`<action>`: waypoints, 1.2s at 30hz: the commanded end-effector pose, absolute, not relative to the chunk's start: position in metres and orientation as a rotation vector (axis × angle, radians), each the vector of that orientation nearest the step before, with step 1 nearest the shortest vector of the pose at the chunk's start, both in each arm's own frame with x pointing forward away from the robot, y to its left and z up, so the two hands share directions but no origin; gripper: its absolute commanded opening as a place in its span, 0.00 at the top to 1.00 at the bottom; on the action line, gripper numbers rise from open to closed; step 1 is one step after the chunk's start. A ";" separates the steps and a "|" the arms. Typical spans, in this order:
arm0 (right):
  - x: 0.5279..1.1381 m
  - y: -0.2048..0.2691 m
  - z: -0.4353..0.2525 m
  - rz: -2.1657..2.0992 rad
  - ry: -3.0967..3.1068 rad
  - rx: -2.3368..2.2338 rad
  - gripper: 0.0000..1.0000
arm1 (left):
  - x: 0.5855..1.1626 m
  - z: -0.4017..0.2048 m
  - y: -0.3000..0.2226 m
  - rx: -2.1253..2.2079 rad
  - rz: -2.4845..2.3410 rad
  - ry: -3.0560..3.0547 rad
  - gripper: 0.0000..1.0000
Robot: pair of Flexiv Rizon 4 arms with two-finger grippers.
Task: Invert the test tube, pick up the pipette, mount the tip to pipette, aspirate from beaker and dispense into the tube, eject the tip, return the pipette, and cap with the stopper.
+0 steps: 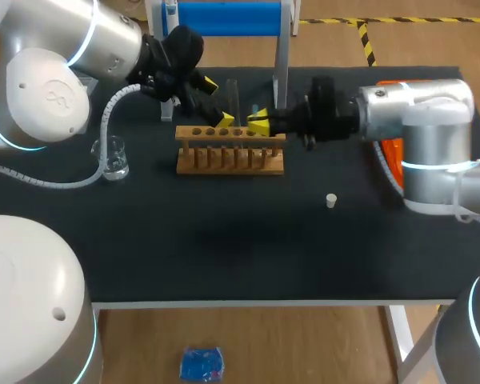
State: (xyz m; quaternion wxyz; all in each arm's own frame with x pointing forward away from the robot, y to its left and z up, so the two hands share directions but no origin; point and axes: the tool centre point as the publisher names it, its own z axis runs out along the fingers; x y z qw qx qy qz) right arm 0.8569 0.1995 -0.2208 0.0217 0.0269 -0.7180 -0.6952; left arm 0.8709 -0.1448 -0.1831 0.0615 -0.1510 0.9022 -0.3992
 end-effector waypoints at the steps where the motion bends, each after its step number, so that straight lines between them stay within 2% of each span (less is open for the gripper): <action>1: 0.852 0.151 -0.213 -2.140 -2.256 0.071 1.00 | 0.872 -0.183 -0.145 -0.455 -1.208 2.732 0.00; 9: 0.857 0.097 -0.215 -2.121 -2.280 -0.028 1.00 | 0.872 -0.183 -0.145 -0.455 -1.208 2.732 0.00; 18: 0.854 0.061 -0.224 -2.148 -2.273 -0.125 1.00 | 0.872 -0.183 -0.145 -0.455 -1.208 2.732 0.00; 36: 0.841 0.032 -0.244 -2.157 -2.259 -0.188 1.00 | 0.872 -0.183 -0.145 -0.455 -1.208 2.732 0.00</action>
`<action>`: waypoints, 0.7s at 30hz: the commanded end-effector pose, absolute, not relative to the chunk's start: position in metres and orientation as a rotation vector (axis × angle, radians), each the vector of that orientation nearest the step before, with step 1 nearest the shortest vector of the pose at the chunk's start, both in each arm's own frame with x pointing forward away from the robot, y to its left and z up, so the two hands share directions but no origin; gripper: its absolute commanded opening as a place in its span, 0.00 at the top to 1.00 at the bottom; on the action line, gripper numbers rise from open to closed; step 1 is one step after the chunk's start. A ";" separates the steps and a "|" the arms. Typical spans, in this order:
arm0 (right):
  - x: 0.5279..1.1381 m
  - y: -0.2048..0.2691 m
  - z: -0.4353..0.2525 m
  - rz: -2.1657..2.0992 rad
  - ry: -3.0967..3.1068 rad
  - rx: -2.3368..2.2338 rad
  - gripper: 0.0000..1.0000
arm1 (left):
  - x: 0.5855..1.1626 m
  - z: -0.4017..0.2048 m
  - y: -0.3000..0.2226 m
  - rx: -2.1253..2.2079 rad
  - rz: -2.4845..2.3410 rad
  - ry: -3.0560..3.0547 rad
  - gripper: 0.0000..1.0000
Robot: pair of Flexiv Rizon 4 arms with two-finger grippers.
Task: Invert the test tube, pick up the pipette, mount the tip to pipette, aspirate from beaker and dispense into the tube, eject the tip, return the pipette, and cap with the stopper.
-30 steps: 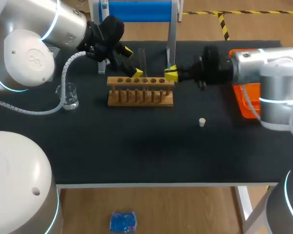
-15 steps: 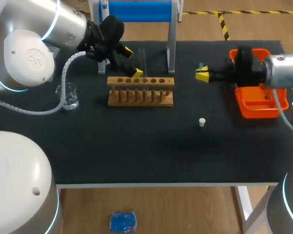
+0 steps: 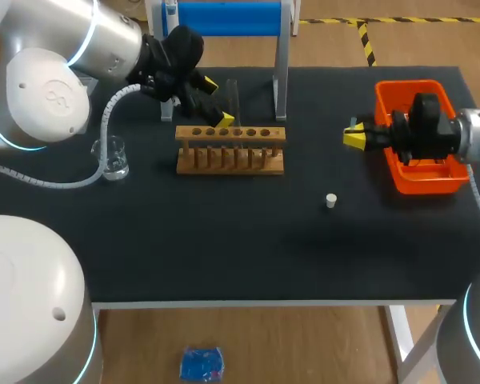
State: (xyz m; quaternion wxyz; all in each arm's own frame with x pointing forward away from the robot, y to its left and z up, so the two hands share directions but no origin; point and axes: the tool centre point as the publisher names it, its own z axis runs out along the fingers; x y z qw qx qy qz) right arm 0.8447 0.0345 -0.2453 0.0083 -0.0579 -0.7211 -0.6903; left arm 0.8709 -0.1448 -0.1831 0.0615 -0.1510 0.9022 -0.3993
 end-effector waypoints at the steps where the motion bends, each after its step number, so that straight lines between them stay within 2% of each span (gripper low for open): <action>1: 0.841 0.032 -0.244 -2.157 -2.259 -0.188 1.00 | 0.872 -0.183 -0.145 -0.455 -1.208 2.732 0.00; 21: 0.841 0.032 -0.244 -2.157 -2.259 -0.188 1.00 | 0.878 -0.184 -0.135 -0.490 -1.203 2.730 0.00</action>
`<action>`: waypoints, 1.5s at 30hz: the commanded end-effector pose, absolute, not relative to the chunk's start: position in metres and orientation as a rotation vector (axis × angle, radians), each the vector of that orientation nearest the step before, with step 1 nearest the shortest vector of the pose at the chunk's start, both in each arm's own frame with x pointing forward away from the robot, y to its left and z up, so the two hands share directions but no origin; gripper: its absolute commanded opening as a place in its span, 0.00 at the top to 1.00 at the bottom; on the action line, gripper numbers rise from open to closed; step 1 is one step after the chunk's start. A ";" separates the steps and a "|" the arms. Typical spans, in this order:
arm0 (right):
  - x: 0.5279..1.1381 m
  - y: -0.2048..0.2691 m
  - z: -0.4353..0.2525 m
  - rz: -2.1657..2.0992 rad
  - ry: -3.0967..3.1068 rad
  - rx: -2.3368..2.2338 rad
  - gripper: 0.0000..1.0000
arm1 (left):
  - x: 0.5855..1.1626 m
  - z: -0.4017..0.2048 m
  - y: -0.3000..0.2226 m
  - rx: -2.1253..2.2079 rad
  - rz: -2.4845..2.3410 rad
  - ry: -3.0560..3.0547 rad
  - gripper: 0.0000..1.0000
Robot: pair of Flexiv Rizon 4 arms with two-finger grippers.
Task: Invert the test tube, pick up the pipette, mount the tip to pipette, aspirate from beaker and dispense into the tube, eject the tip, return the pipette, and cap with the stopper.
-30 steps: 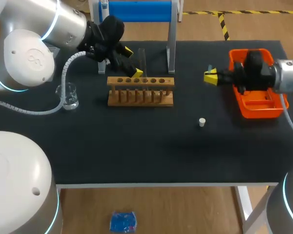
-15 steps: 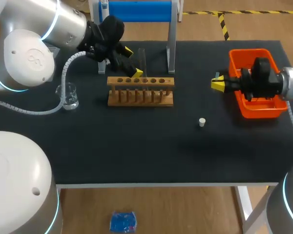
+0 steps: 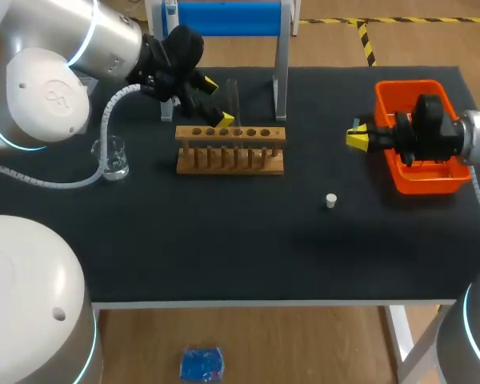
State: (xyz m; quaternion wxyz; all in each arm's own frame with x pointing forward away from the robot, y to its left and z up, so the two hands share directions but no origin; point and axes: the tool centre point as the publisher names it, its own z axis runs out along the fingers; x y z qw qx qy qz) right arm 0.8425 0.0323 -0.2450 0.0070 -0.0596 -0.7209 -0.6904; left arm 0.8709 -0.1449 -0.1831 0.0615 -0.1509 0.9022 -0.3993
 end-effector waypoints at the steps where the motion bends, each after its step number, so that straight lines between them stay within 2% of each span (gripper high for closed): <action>1: 0.841 0.032 -0.244 -2.157 -2.259 -0.188 1.00 | 0.885 -0.186 -0.125 -0.534 -1.169 2.725 0.00; 12: 0.841 0.032 -0.244 -2.157 -2.259 -0.188 1.00 | 0.969 -0.188 -0.034 -0.855 -1.029 2.597 0.00; 20: 0.841 0.032 -0.244 -2.157 -2.259 -0.188 1.00 | 1.012 -0.188 -0.003 -1.009 -0.942 2.531 0.00; 34: 0.841 0.032 -0.244 -2.157 -2.259 -0.188 1.00 | 1.051 -0.196 -0.007 -1.334 -0.930 2.198 0.00; 45: 0.841 0.032 -0.244 -2.157 -2.259 -0.188 1.00 | 1.067 -0.192 -0.016 -1.396 -0.944 2.009 0.00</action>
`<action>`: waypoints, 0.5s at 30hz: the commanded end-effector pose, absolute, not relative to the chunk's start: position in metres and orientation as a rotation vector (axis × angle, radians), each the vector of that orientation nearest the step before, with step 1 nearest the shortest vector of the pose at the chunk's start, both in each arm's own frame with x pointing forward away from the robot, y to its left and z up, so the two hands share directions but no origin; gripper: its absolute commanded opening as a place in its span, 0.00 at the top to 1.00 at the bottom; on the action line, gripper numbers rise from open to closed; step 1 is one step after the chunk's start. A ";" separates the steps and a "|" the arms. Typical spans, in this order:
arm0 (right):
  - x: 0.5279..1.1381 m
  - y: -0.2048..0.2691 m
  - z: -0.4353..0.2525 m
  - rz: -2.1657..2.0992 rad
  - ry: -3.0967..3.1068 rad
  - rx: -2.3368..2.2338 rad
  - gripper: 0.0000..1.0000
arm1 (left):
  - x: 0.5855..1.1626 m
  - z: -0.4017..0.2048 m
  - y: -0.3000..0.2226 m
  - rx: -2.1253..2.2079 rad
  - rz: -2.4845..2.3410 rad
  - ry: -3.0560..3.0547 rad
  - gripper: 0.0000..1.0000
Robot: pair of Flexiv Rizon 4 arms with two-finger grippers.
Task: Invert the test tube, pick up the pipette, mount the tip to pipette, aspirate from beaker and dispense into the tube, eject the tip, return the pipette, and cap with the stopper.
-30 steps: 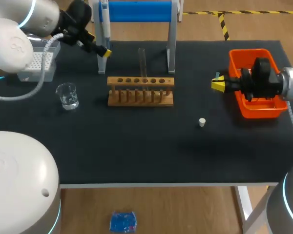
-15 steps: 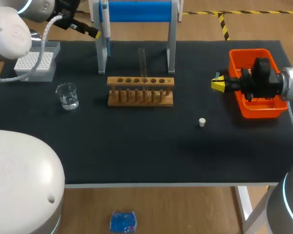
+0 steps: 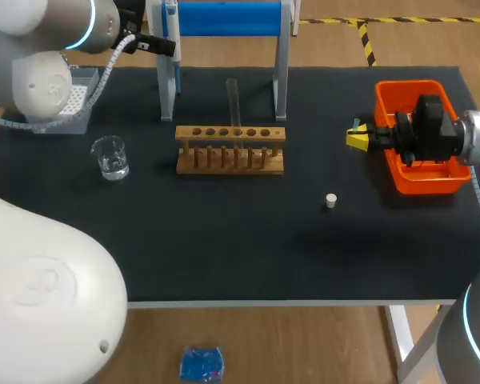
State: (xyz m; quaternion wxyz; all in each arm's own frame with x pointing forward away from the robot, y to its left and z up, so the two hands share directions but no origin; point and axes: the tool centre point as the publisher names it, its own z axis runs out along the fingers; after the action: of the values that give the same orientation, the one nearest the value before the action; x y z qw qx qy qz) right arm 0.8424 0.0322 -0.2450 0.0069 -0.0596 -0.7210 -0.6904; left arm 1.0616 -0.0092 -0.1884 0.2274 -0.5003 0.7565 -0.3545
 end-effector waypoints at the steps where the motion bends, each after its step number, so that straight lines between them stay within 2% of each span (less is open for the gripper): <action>1: 0.841 0.032 -0.244 -2.157 -2.259 -0.188 1.00 | 1.068 -0.191 -0.018 -1.396 -0.940 1.992 0.00; 15: 0.841 0.032 -0.244 -2.157 -2.259 -0.188 1.00 | 1.087 -0.187 -0.045 -1.485 -0.947 1.764 0.00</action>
State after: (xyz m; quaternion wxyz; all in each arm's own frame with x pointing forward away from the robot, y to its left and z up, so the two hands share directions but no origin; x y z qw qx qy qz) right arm 0.8424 0.0323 -0.2449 0.0069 -0.0596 -0.7209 -0.6904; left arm 1.0854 -0.0364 -0.1790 0.2564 -0.5415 0.6995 -0.3894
